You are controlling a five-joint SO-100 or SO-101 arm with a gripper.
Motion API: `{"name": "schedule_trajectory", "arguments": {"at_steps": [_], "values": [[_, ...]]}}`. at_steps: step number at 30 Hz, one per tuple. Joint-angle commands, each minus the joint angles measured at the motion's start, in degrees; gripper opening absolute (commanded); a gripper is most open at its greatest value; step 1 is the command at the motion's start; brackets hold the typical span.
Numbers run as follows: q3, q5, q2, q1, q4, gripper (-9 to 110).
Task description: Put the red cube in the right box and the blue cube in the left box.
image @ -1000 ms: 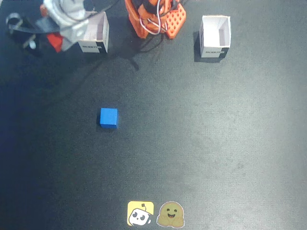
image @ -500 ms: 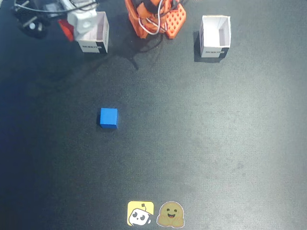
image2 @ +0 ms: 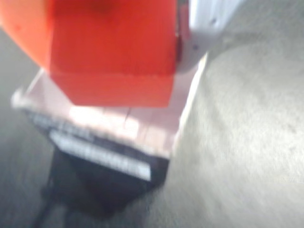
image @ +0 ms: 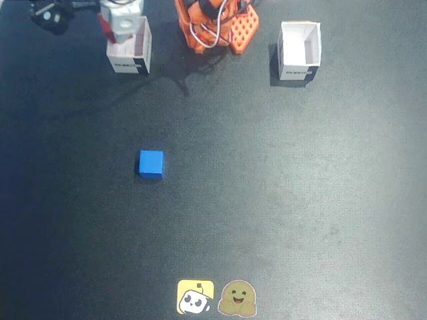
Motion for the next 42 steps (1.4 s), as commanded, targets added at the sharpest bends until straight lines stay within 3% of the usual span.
{"name": "schedule_trajectory", "arguments": {"at_steps": [1, 20, 27, 36, 42], "values": [[0.00, 1.32, 1.76, 0.70, 0.44, 13], [1.32, 2.37, 1.76, 1.14, -0.53, 19], [1.67, -2.46, 1.85, 0.44, -3.34, 4], [2.72, -8.70, 5.19, -17.40, -9.23, 0], [5.80, -7.56, 16.44, -31.90, -6.42, 0]]}}
